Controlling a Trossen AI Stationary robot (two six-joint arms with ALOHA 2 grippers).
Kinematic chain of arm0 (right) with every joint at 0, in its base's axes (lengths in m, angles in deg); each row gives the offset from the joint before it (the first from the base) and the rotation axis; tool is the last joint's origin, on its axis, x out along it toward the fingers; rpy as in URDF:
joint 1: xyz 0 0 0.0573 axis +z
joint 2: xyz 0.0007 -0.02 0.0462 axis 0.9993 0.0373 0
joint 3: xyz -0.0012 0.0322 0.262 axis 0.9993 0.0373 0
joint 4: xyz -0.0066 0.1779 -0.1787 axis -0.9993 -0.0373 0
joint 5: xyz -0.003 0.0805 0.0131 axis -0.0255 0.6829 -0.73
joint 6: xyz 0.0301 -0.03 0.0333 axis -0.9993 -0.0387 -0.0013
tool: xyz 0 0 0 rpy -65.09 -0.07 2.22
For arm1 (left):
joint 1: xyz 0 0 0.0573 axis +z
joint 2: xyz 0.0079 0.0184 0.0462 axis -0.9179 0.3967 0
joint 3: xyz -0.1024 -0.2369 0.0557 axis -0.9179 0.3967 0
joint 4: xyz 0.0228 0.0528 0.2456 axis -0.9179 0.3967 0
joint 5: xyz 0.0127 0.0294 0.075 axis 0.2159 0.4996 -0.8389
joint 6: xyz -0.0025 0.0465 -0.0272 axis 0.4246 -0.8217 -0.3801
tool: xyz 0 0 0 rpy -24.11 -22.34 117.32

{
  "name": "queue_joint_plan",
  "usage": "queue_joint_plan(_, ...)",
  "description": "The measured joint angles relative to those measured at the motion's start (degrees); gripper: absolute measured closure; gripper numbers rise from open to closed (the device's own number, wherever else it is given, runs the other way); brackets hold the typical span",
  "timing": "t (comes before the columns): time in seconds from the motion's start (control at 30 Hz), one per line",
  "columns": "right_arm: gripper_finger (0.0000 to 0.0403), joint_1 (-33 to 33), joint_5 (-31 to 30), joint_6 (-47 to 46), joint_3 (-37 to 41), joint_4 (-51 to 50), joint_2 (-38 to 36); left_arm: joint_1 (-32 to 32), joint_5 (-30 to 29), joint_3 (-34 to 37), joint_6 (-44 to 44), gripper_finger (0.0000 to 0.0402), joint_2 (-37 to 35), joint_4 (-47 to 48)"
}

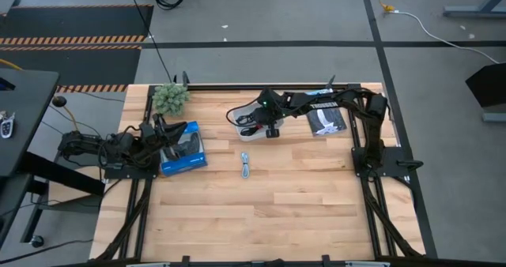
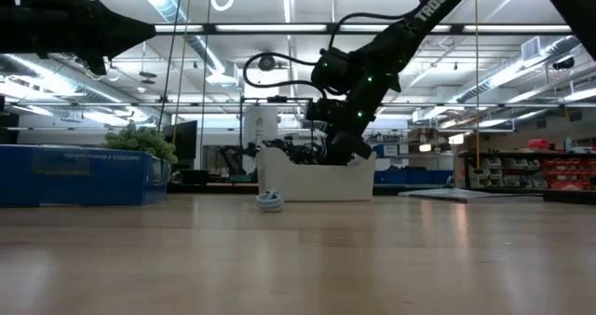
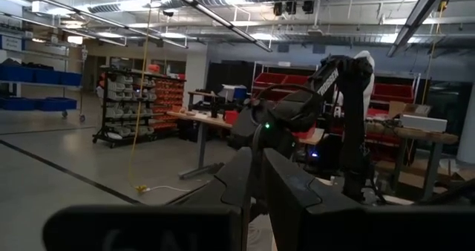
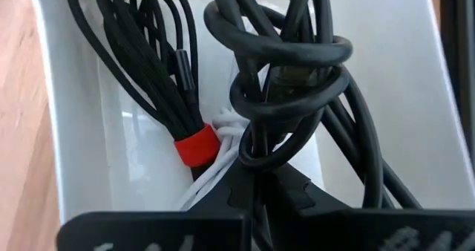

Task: Pick and place USB-C Cables
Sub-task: Put the black USB cable into the white bin

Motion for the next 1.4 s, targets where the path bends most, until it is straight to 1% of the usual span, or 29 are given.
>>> queue_joint_plan(0.13, 0.0379, 0.0, -0.3, -2.2, 0.0, 0.2, 0.3, 0.0, 0.0, 0.0, 0.0, 0.0358, 0.0, 0.0)
queue_joint_plan(0.27, 0.0361, 0.1, -2.1, -2.6, -0.7, -0.1, 0.2, 0.0, 0.0, 0.0, 0.0, 0.0358, 0.0, 0.0)
queue_joint_plan(0.47, 0.0312, 0.2, -2.6, -2.6, -6.0, -9.8, 0.2, 0.0, 0.0, 0.0, 0.0, 0.0358, 0.0, 0.0)
queue_joint_plan(0.6, 0.0284, 0.2, -2.6, -3.2, -10.0, -18.0, 0.2, 0.0, 0.0, 0.0, 0.0, 0.0358, 0.0, 0.0)
queue_joint_plan(0.77, 0.0272, 0.4, -2.7, -3.7, -15.8, -29.3, 0.2, 0.0, 0.0, 0.0, 0.0, 0.0358, 0.0, 0.0)
queue_joint_plan(0.87, 0.0273, 0.5, -2.6, -7.5, -18.9, -32.5, 0.1, 0.0, 0.0, 0.0, 0.0, 0.0358, 0.0, 0.0)
queue_joint_plan(0.97, 0.0276, 0.5, -0.3, -11.4, -21.1, -31.0, 0.0, 0.0, 0.0, 0.0, 0.0, 0.0358, 0.0, 0.0)
queue_joint_plan(1.17, 0.0293, 0.5, 2.1, -15.5, -21.2, -19.2, 0.0, 0.0, 0.0, 0.0, 0.0, 0.0358, 0.0, 0.0)
queue_joint_plan(1.33, 0.0316, 0.8, 3.7, -20.6, -18.7, -9.3, 0.0, 0.0, 0.0, 0.0, 0.0, 0.0358, 0.0, 0.0)
queue_joint_plan(1.4, 0.0324, 1.0, 5.5, -22.3, -17.2, -5.9, 0.1, 0.0, 0.0, 0.0, 0.0, 0.0358, 0.0, 0.0)
